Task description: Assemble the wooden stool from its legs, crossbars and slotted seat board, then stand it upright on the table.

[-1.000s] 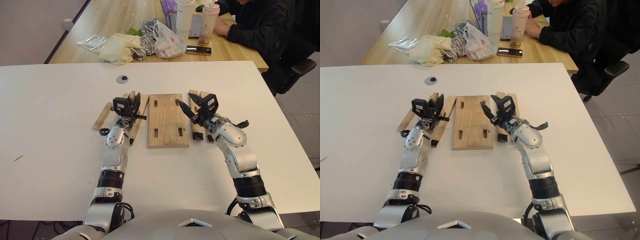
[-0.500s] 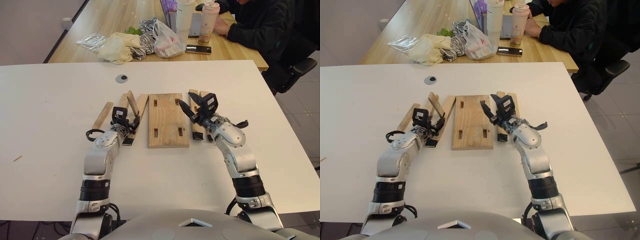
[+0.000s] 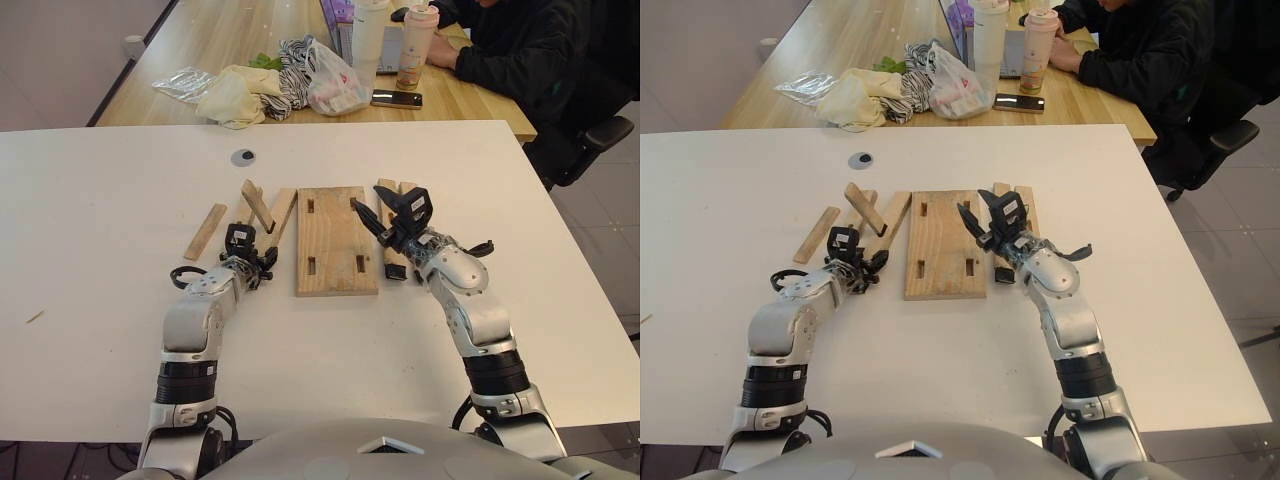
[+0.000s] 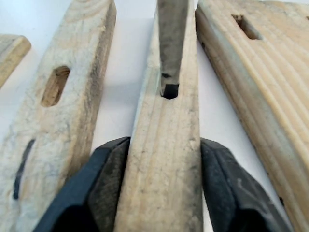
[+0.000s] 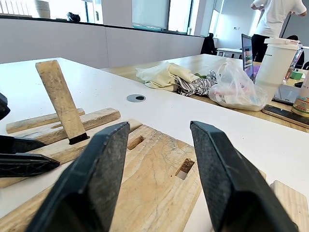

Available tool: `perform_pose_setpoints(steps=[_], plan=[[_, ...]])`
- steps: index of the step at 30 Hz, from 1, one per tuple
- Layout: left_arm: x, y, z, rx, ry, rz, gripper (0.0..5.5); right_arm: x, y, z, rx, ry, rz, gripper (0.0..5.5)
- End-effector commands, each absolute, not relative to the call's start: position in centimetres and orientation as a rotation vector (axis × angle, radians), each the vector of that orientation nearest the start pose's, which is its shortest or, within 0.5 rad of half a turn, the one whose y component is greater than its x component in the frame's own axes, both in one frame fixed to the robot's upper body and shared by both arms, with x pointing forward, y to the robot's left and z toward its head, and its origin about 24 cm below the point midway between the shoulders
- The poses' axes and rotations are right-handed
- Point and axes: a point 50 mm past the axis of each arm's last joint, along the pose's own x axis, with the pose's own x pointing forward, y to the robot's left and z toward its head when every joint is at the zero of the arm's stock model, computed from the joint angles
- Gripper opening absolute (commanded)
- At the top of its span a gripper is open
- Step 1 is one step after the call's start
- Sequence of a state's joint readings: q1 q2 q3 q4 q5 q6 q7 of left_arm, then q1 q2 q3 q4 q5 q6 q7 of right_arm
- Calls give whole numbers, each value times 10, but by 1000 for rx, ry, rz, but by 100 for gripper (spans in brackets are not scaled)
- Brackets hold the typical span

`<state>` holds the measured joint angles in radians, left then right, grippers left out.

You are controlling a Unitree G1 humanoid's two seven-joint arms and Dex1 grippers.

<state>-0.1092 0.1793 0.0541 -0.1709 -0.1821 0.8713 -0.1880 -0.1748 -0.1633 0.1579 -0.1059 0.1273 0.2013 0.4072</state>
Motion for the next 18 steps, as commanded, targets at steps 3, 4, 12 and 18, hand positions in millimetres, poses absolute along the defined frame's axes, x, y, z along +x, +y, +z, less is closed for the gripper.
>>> perform_pose_setpoints(steps=[3, 4, 12, 18], plan=[[273, 182, 60, -185, 425, -72, 200, 276, -107, 92, -41, -50, 603, 232], [280, 183, 74, -263, 334, -61, 200, 278, -109, 94, -33, -55, 595, 232], [295, 159, 129, -965, 55, -746, 200, 306, -117, 127, 395, 33, 748, 249], [290, 144, 134, -1030, -2, -1155, 199, 315, -107, 171, 833, 212, 1108, 331]])
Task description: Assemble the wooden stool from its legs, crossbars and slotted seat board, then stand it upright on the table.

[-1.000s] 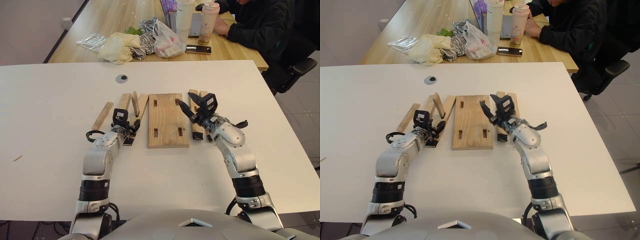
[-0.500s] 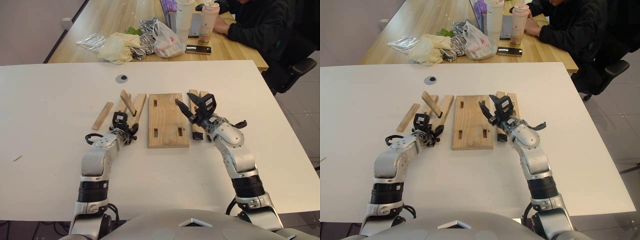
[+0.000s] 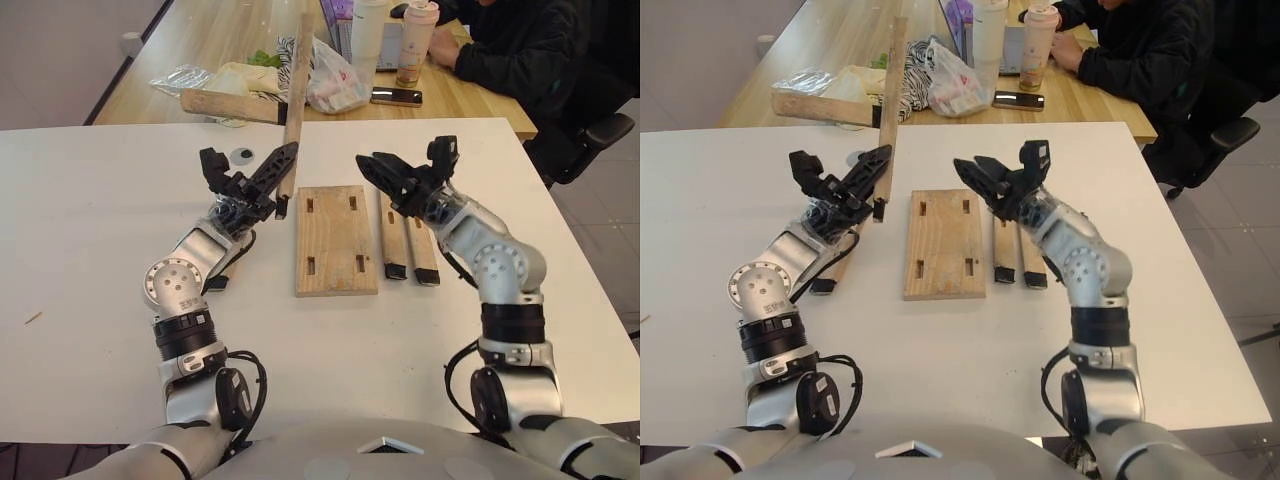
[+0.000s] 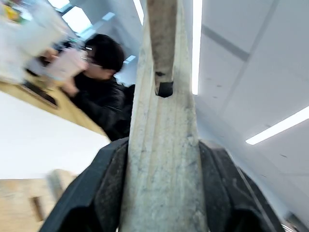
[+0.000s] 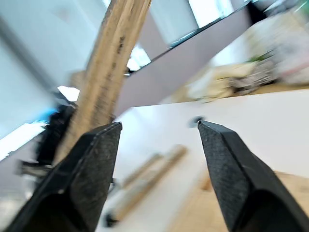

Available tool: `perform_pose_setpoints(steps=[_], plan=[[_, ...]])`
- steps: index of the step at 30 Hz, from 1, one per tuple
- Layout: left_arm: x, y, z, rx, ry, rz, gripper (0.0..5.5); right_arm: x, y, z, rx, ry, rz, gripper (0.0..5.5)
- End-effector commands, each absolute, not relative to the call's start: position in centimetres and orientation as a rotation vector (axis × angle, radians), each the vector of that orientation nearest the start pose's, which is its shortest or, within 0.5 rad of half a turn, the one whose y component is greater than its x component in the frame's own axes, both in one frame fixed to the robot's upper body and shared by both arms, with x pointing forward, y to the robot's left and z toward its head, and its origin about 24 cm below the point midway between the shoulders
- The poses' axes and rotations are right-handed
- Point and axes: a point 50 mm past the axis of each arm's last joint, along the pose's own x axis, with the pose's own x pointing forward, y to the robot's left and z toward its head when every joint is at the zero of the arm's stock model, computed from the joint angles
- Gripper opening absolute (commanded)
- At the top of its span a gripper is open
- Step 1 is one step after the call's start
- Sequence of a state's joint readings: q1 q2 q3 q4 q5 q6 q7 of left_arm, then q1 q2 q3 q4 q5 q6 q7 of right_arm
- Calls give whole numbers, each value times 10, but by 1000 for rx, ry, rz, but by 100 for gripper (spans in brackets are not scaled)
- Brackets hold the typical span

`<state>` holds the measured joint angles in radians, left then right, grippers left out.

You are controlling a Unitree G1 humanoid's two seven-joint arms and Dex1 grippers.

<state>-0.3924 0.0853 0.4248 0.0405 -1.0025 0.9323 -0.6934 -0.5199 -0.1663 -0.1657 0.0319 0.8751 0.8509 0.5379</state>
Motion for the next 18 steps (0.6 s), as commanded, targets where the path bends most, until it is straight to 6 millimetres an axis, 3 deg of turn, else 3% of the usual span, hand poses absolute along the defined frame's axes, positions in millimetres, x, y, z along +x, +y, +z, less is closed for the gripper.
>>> perform_pose_setpoints(steps=[1, 7, 18], plan=[[289, 141, 135, -1022, -6, -1197, 199, 316, -106, 174, 866, 232, 1125, 332], [288, 130, 130, -1003, 25, -1292, 199, 318, -97, 183, 933, 296, 1176, 332], [293, 131, 119, -1010, 75, -1248, 199, 315, -102, 192, 954, 302, 1228, 332]])
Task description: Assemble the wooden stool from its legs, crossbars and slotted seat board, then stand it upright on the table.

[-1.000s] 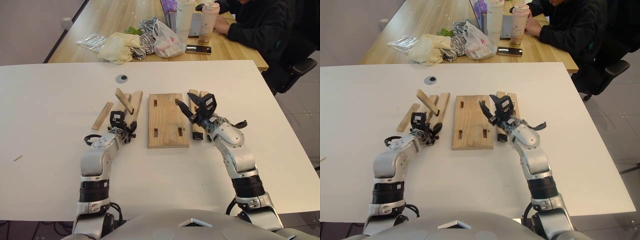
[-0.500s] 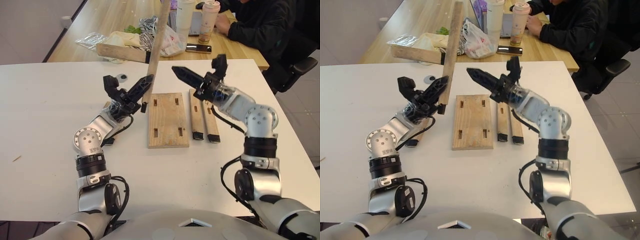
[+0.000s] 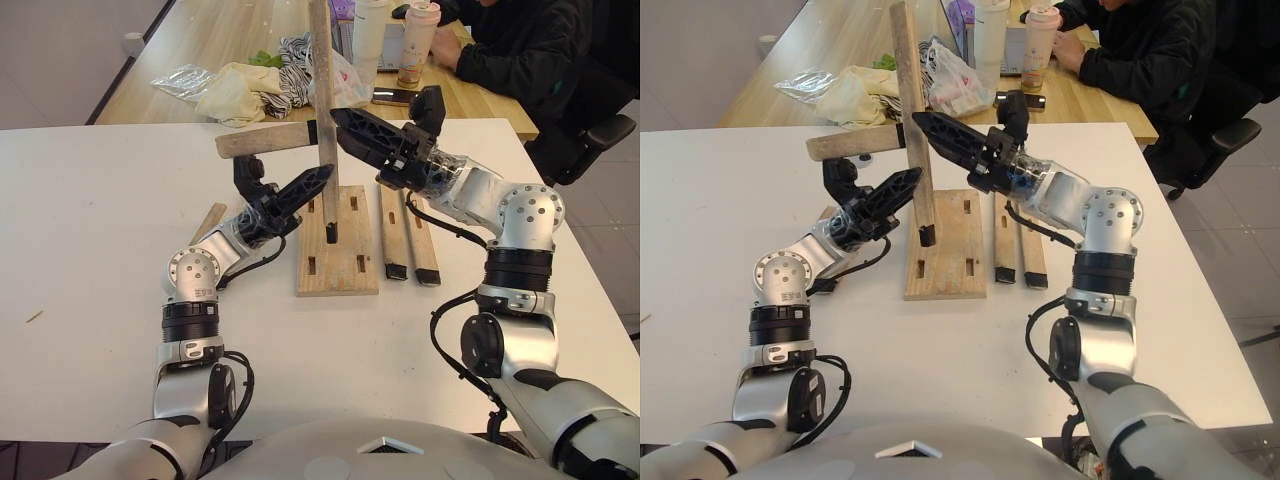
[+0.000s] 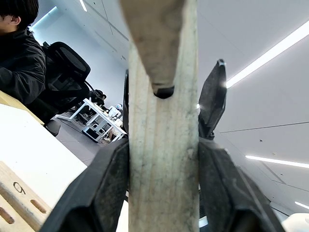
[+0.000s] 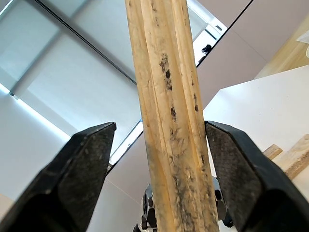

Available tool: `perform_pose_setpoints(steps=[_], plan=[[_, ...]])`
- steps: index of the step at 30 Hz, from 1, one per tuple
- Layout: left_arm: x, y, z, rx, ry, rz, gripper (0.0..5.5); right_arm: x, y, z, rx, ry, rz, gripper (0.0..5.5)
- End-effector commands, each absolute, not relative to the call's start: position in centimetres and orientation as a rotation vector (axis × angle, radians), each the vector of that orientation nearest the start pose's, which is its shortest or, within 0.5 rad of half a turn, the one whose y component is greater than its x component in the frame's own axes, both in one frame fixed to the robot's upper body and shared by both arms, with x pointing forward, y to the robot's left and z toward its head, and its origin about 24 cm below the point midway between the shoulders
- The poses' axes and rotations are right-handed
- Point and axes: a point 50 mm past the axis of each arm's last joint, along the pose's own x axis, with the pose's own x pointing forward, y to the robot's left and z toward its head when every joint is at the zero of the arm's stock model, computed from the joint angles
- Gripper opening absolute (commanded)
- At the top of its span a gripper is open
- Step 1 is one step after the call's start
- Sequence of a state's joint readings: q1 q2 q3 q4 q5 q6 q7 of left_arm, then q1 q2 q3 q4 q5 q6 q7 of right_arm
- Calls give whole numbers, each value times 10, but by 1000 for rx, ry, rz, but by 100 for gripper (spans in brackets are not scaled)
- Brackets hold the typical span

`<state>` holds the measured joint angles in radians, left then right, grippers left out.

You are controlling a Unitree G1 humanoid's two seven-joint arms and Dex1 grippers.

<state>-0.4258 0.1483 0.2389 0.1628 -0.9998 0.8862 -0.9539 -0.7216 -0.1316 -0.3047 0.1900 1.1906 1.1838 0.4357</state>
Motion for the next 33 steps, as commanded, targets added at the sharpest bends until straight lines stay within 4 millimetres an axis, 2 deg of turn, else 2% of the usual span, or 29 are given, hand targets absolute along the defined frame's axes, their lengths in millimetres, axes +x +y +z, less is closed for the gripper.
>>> perform_pose_setpoints(steps=[1, 11, 18, 24, 25, 27, 31, 33], plan=[[292, 131, 118, -1005, 81, -1252, 199, 315, -102, 192, 947, 305, 1231, 332], [285, 123, 119, -964, 108, -1308, 199, 317, -95, 187, 881, 372, 1260, 332], [286, 124, 118, -954, 117, -1303, 199, 316, -93, 187, 877, 379, 1277, 221], [288, 126, 115, -941, 133, -1269, 199, 317, -95, 185, 893, 369, 1266, 214], [289, 127, 114, -944, 134, -1258, 239, 317, -95, 185, 899, 364, 1262, 214], [290, 134, 108, -955, 146, -1214, 277, 319, -98, 184, 920, 340, 1237, 212], [289, 151, 82, -970, 202, -1064, 349, 328, -113, 177, 985, 233, 1110, 207], [294, 164, 70, -960, 209, -936, 374, 330, -123, 167, 942, 149, 1028, 206]])
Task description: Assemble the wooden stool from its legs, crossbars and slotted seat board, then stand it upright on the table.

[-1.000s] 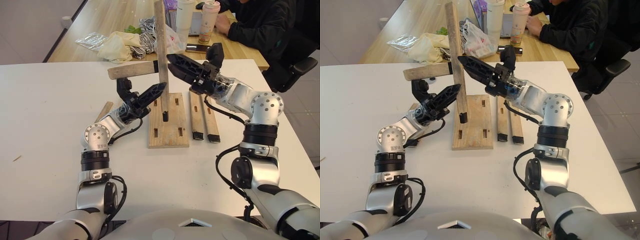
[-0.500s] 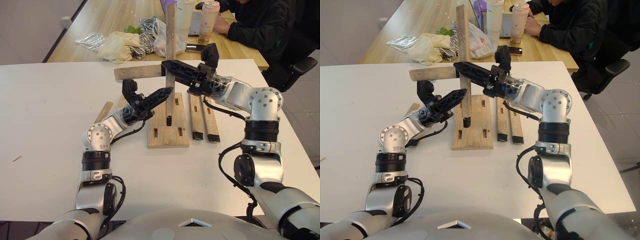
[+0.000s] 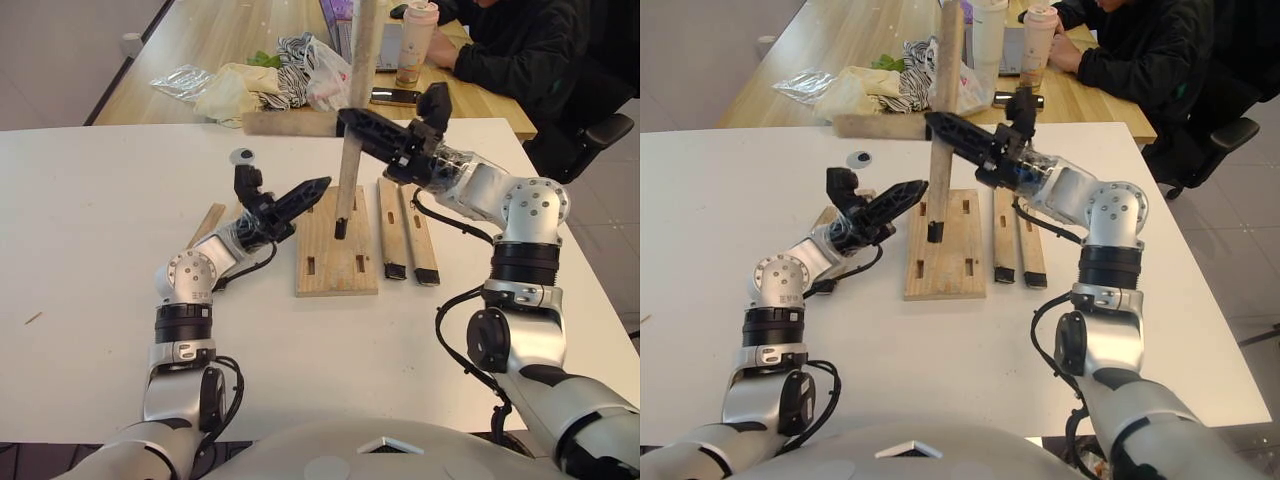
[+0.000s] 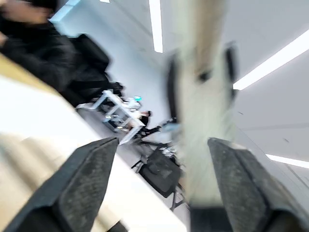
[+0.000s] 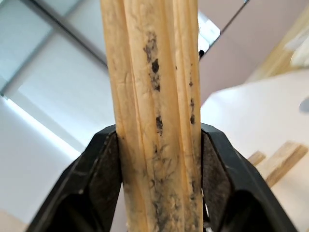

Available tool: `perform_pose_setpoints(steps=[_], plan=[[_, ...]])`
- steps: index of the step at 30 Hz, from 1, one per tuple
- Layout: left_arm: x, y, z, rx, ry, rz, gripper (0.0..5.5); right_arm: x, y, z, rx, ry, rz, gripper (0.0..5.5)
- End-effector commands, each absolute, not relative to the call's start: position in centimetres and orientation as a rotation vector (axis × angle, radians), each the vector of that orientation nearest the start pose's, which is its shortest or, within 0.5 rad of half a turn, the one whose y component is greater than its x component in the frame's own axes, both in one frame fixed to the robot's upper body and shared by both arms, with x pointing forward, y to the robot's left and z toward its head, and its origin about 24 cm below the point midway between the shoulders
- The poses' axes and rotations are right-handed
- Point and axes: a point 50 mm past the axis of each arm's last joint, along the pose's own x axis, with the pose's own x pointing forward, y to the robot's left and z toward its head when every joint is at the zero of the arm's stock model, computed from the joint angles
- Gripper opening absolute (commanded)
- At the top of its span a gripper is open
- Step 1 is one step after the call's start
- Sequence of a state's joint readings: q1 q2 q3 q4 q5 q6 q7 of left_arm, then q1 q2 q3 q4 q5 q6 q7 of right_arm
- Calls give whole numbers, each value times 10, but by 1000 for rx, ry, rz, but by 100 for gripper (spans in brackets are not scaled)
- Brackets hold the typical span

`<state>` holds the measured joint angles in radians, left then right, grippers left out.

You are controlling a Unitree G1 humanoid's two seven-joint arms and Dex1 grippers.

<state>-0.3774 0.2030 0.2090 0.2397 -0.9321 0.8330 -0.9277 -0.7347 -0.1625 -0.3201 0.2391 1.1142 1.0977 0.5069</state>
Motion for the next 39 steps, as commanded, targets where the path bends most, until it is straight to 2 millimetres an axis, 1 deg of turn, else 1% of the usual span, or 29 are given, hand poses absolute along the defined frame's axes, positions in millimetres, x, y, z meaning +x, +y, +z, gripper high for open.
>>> perform_pose_setpoints(steps=[1, 3, 5, 6, 10, 13, 16, 18, 27, 33, 39], plan=[[297, 170, 69, -948, 191, -890, 374, 330, -128, 160, 876, 122, 990, 206], [300, 180, 71, -933, 150, -848, 374, 332, -135, 148, 756, 37, 907, 206], [304, 185, 76, -924, 120, -839, 374, 332, -141, 137, 655, -26, 854, 206], [306, 186, 78, -919, 112, -835, 374, 331, -143, 132, 623, -43, 854, 206], [310, 187, 77, -894, 108, -805, 374, 316, -149, 108, 692, -76, 1016, 206], [311, 184, 79, -889, 87, -809, 374, 304, -151, 91, 704, -92, 1122, 206], [312, 185, 79, -899, 76, -804, 374, 298, -149, 75, 673, -62, 1169, 205], [312, 185, 79, -901, 74, -803, 374, 300, -147, 68, 661, -61, 1168, 205], [313, 181, 78, -904, 84, -813, 374, 312, -141, 62, 615, -99, 1158, 205], [311, 178, 79, -909, 82, -832, 374, 319, -140, 73, 600, -155, 1176, 205], [310, 177, 77, -918, 85, -824, 374, 324, -139, 82, 631, -199, 1158, 205]])
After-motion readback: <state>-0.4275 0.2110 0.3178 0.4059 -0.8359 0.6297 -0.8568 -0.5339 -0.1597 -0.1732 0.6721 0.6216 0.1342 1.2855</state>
